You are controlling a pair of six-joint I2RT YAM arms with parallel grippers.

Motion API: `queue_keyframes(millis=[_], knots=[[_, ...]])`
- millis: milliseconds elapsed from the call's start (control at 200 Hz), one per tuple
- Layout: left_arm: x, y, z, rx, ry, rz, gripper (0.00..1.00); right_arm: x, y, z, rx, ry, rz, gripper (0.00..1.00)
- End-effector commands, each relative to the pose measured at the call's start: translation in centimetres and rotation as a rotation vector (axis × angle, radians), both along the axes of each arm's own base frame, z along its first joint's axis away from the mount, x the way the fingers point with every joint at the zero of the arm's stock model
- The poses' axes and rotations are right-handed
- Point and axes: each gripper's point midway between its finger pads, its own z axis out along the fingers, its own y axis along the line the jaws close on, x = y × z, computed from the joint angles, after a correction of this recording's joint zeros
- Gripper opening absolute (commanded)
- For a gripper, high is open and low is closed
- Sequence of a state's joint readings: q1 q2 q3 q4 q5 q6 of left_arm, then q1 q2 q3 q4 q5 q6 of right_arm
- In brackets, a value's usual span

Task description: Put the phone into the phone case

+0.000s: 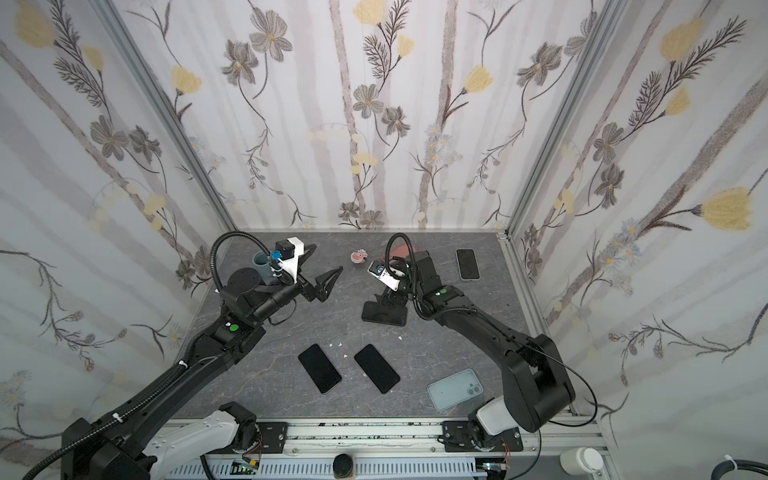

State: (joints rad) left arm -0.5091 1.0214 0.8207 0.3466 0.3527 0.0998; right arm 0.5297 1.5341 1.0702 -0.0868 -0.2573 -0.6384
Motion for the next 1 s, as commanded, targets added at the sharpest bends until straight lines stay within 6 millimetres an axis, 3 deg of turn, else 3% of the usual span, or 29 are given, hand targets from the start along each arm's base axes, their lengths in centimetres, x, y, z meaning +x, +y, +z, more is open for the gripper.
queue_keyframes(millis=[0,90,225,574,754,994], knots=[[-2.6,-1.3,-1.1,0.164,-0.119,-0.148,1.0,-1.9,-1.0,-5.9,-0.166,0.18,0.089,1.0],[-3.0,-1.2,-1.3,0.177,-0.14,-0.15,1.0,-1.8,-1.2,-8.4,-0.23,0.262,0.088,1.0],[-2.1,-0.7,-1.5,0.18,-0.136,-0.092,1.0,-1.4,-1.0,-10.4,-0.264,0.302,0.077,1.0],[-1.7,-1.5,-3.7,0.21,-0.089,-0.131,1.0,-1.9,-0.1,-13.9,-0.331,0.421,0.081,1.0],[-2.2,-2.2,-6.2,0.311,-0.079,-0.172,1.0,-1.7,-0.2,-14.8,-0.376,0.431,0.069,1.0],[-2.4,-2.7,-6.6,0.32,-0.081,-0.182,1.0,-1.8,-1.0,-16.5,-0.464,0.483,0.053,1.0]])
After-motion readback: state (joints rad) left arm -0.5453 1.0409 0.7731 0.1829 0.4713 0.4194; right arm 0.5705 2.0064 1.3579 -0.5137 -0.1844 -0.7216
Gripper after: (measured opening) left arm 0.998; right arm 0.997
